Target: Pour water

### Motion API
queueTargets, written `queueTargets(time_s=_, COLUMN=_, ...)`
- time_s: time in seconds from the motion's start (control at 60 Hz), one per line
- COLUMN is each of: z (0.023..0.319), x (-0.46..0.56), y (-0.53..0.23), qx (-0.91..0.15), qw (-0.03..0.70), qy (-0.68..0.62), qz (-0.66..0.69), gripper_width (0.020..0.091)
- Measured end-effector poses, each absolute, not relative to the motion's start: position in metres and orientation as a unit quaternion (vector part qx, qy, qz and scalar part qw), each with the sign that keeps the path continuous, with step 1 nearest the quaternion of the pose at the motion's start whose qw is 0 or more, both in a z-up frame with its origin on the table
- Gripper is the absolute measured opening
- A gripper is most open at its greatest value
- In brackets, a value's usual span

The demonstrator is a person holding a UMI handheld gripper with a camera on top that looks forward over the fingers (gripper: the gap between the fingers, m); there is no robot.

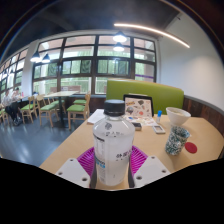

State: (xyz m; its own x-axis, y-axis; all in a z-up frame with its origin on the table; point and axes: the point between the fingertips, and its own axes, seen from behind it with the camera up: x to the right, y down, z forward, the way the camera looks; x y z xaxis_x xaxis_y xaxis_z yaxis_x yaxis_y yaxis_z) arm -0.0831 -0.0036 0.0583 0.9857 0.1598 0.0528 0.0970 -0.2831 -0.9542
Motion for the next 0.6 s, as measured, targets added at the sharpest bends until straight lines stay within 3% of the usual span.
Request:
queueTargets(time_s=0.133, z=0.065, x=-0.069, y=0.015, qx=-0.807, qw=0.583, qy=-0.03, qz=0.09, gripper_width=0.0432)
queueTargets(time_s=0.35, z=0.132, x=-0.016, y=0.048, qx=-0.743, qw=0.583, qy=0.156, qz=0.289, gripper_width=0.0431)
queueTargets(time_s=0.5, z=0.156, x=0.004, y=0.056, qx=-0.648, qw=0.501, qy=0.317, qz=0.479, gripper_width=0.0417)
queueTargets(time_s=0.6, z=0.15, x=0.02, y=0.069, qx=-0.574, qw=0.427, qy=0.387, qz=0.582, gripper_width=0.0429)
